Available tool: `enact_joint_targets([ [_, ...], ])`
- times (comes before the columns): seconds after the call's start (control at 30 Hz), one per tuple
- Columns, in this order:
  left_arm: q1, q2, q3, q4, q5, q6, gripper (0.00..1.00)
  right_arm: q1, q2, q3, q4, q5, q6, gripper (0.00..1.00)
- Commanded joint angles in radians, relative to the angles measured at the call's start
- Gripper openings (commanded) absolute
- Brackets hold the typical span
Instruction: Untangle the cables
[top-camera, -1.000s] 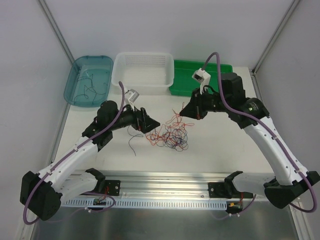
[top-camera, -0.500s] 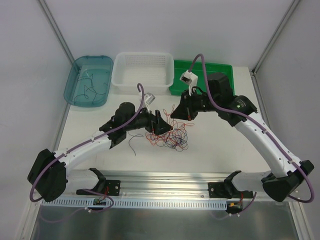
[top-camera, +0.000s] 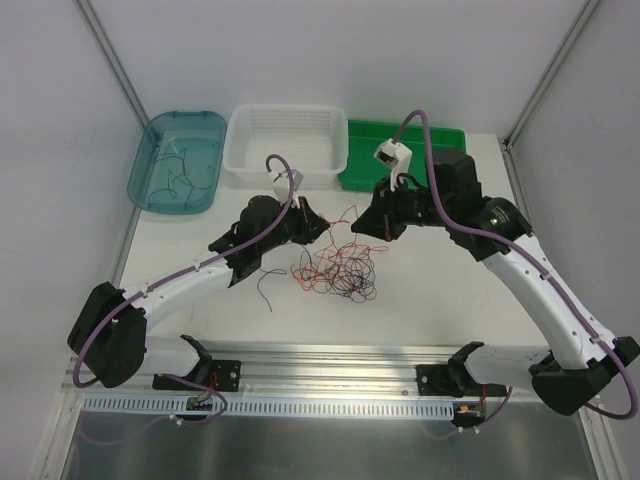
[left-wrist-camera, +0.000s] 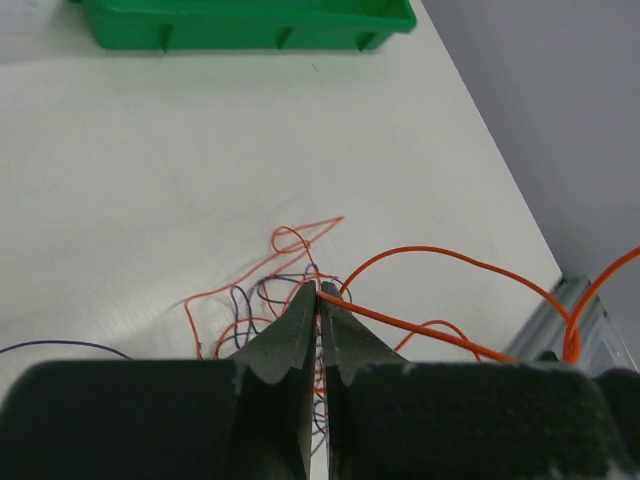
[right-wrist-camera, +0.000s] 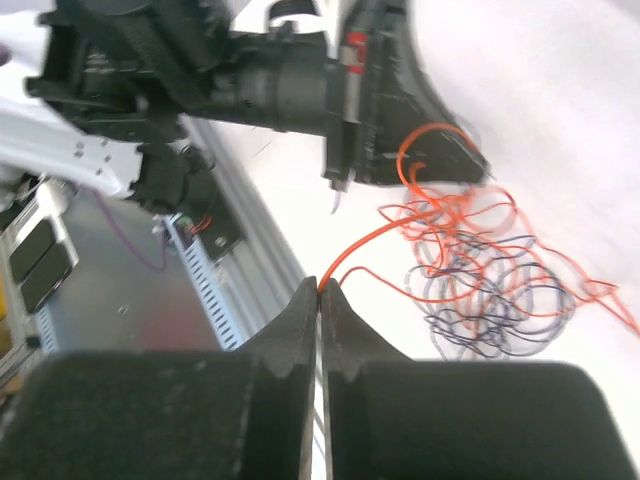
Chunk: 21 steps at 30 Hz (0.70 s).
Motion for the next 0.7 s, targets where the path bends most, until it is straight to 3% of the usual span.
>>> enact_joint_targets([
  [0.0,0.016,-0.019,0.084,-0.103,-0.215,0.073,0.0,-0.057,-0.074,0.046,-0.019,0.072,-0.019,0.01],
  [0.17,0.138,-0.047,0.107,-0.172,-0.28,0.053,0.0,-0.174,-0.108,0.075,-0.041,0.074,-0.014,0.01],
  [0.27,0.207,-0.052,0.148,-0.227,-0.307,0.054,0.0,-0.202,-0.112,0.103,-0.087,0.162,-0.036,0.01],
  [0.33,0.223,-0.064,0.173,-0.232,-0.33,0.079,0.0,-0.231,-0.114,0.108,-0.114,0.258,-0.037,0.01],
  [0.5,0.231,-0.073,0.223,-0.29,-0.371,0.228,0.0,-0.295,-0.109,0.164,-0.125,0.322,-0.033,0.01],
  [0.67,0.255,-0.052,0.228,-0.444,-0.458,0.197,0.0,-0.328,-0.076,0.278,-0.099,0.351,-0.039,0.01],
])
